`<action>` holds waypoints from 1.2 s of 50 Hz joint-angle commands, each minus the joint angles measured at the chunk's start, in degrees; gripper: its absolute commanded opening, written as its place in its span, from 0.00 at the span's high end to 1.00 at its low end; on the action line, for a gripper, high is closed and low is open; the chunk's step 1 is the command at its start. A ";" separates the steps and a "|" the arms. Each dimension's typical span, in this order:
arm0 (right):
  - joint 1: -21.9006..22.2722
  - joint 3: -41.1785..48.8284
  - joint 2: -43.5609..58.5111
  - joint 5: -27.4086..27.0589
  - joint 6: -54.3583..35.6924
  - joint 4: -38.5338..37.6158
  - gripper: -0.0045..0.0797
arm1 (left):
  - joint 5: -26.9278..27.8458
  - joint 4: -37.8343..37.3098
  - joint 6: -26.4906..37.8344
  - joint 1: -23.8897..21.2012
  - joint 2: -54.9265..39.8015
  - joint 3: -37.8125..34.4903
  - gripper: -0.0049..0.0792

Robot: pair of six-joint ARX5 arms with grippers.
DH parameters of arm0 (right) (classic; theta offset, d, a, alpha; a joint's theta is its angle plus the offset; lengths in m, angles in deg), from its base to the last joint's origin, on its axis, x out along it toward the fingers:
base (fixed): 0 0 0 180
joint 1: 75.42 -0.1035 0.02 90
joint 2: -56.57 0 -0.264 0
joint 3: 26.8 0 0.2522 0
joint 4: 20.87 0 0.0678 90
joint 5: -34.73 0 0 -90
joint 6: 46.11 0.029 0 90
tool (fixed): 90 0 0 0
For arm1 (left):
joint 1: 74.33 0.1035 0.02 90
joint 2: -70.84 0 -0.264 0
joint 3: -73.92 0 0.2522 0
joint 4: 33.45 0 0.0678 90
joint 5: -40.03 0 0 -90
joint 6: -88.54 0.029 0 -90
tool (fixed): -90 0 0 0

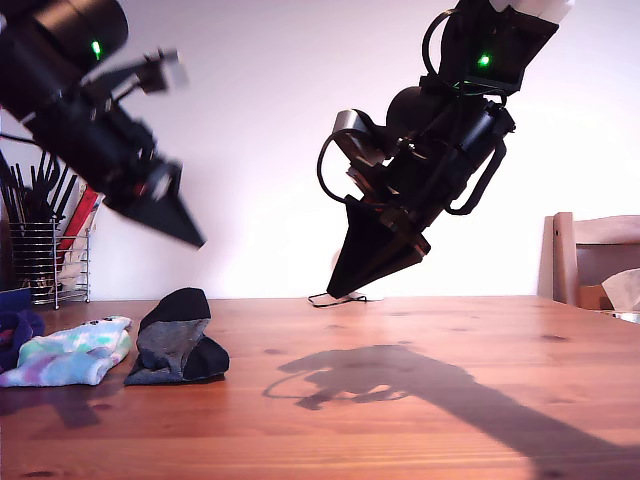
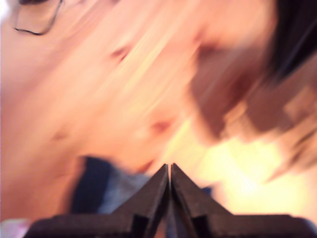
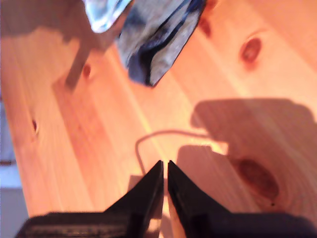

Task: Fold the socks in front of you. After folding them, place them to the left side.

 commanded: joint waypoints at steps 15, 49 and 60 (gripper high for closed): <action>-3.69 3.80 -7.96 -12.55 6.99 -10.97 0.96 | 12.39 -1.20 -5.64 -0.09 1.84 -0.31 0.97; -9.53 31.08 -42.12 -20.57 16.09 -30.38 0.96 | 25.18 0.39 -9.29 -2.34 11.39 -1.46 0.97; -12.90 35.08 -53.05 -20.90 16.46 -30.84 0.96 | 20.65 6.40 -16.02 -6.62 18.93 -7.54 0.97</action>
